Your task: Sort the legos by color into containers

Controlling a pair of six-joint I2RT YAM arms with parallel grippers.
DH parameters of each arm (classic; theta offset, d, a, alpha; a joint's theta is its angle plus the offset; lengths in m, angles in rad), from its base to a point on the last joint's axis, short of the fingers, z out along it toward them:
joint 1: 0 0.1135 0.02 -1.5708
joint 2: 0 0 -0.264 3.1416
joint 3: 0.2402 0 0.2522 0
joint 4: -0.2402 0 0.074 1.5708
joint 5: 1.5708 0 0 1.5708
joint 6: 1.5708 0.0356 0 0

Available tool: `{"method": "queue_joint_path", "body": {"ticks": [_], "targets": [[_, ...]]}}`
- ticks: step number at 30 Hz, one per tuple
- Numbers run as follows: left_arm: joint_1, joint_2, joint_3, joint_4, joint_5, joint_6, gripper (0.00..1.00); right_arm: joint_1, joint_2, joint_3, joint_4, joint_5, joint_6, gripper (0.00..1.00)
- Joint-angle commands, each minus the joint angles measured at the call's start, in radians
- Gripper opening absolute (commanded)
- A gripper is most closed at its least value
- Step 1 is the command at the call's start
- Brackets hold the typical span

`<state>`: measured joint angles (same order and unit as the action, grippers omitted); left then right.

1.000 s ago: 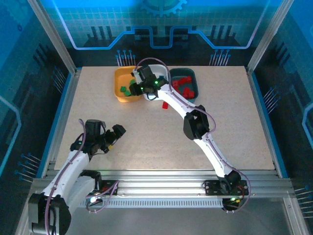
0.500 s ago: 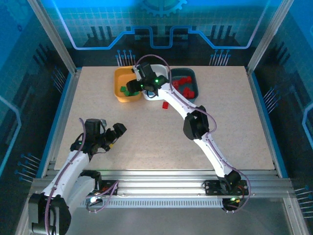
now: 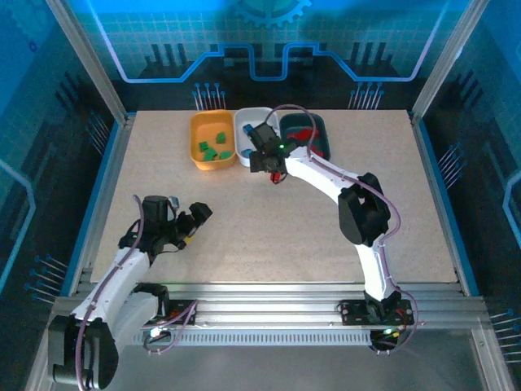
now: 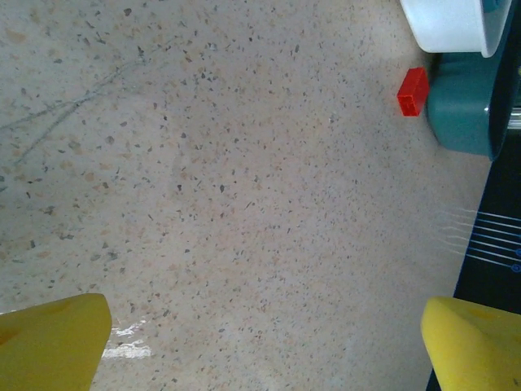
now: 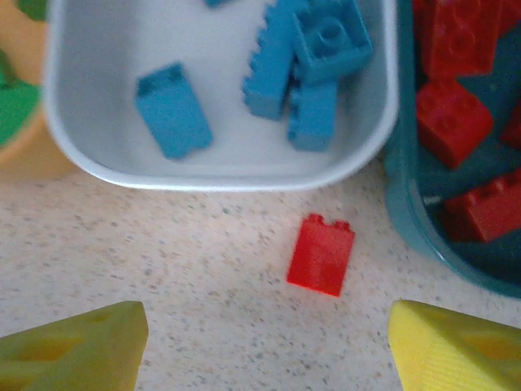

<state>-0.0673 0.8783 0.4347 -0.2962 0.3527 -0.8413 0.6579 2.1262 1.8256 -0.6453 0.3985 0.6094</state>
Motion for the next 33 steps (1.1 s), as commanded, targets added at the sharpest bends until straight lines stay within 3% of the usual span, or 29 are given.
{"method": "queue_joint_path", "body": {"ticks": [1,6,14,18,21,27,33], "targets": [[0.006,0.002,-0.01,0.029,0.039,-0.028,0.99,-0.009,0.052,0.016,-0.075,0.056,0.086,0.79],[-0.003,0.002,-0.011,0.035,0.044,-0.037,0.99,-0.021,0.127,0.064,-0.136,0.069,0.151,0.78],[-0.008,0.019,0.008,0.037,0.043,-0.032,0.99,-0.049,0.237,0.134,-0.153,0.006,0.164,0.67],[-0.007,0.03,0.012,0.048,0.04,-0.031,0.99,-0.055,0.27,0.168,-0.157,-0.01,0.142,0.61],[-0.008,0.043,0.014,0.06,0.042,-0.03,0.99,-0.053,0.287,0.18,-0.152,-0.016,0.126,0.5],[-0.008,0.059,0.028,0.058,0.042,-0.021,0.99,-0.037,0.238,0.125,-0.109,0.013,0.097,0.34],[-0.009,0.057,0.029,0.052,0.045,-0.026,0.99,-0.012,0.107,0.018,-0.058,0.027,0.07,0.31]]}}
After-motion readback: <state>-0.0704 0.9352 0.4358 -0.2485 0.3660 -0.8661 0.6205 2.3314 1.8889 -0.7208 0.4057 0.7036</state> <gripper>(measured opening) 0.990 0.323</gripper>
